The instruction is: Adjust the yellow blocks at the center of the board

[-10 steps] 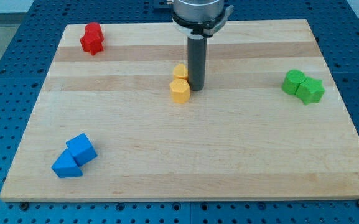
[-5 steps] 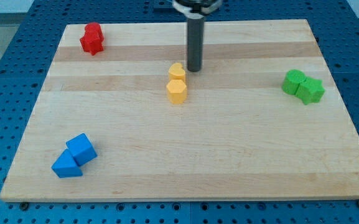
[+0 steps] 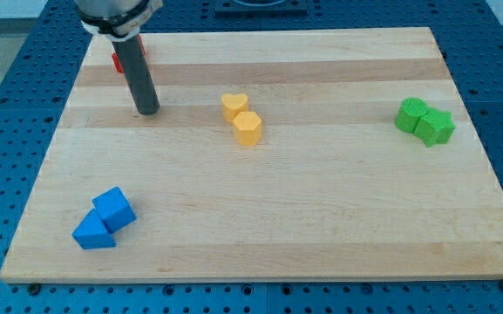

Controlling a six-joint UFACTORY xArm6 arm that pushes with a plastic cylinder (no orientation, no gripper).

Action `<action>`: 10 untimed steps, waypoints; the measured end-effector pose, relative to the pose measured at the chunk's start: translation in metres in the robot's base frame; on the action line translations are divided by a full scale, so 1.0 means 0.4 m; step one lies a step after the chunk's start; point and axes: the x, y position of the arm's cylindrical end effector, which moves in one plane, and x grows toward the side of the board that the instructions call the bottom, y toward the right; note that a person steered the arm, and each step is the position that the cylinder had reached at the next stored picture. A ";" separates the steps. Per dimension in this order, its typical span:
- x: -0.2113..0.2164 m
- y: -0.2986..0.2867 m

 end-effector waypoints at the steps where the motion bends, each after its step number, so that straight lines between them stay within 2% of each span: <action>1: 0.002 0.044; 3: 0.002 0.195; 7: -0.002 0.262; 9: -0.008 0.253; 10: -0.008 0.143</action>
